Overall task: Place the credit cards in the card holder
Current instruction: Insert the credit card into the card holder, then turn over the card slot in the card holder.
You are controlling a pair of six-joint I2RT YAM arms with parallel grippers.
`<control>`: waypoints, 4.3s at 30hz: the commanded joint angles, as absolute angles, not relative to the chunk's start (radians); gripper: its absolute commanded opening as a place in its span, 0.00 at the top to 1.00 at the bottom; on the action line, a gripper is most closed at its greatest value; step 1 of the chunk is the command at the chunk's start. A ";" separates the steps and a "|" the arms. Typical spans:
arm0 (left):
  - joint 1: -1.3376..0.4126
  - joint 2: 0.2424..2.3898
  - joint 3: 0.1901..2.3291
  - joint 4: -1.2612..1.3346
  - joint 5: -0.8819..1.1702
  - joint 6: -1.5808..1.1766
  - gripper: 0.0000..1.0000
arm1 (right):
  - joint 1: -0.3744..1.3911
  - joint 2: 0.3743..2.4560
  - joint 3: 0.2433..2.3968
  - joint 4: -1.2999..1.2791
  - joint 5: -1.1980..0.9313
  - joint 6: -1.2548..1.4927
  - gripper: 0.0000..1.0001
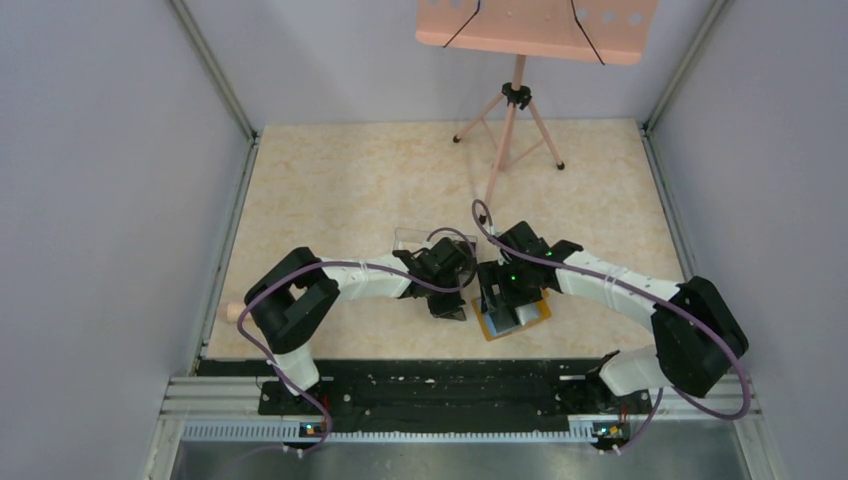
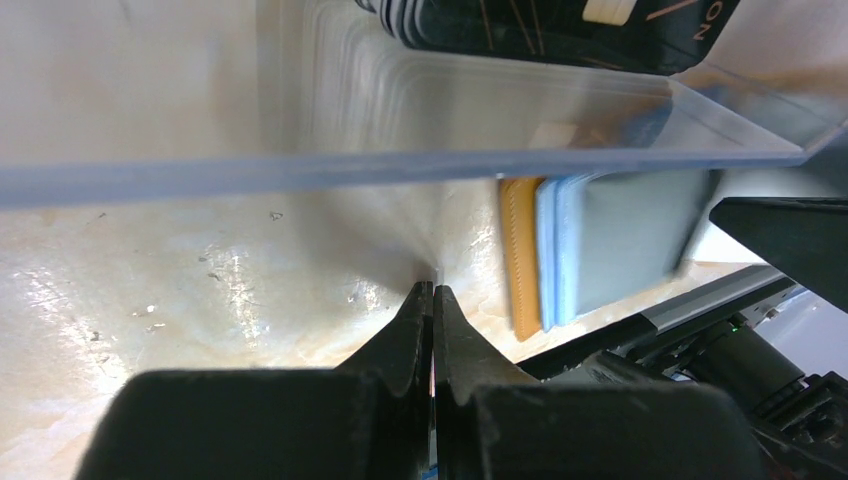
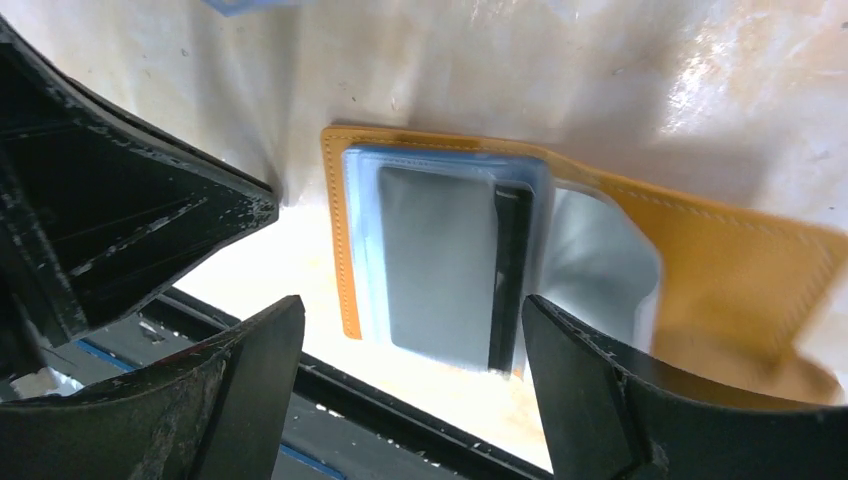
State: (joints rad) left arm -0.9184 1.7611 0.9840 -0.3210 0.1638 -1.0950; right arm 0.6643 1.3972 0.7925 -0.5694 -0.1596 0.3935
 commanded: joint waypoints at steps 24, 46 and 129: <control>-0.925 1.788 1.000 -0.297 0.158 -1.066 1.00 | 0.689 1.531 0.748 -0.446 -0.245 0.392 0.44; -0.916 1.653 1.031 -0.612 -0.068 -1.021 0.81 | 0.783 1.585 0.762 -0.245 -0.480 0.609 0.79; -0.929 1.564 0.932 -0.502 0.044 -1.033 0.68 | 0.750 1.635 0.688 -0.227 -0.459 0.600 1.00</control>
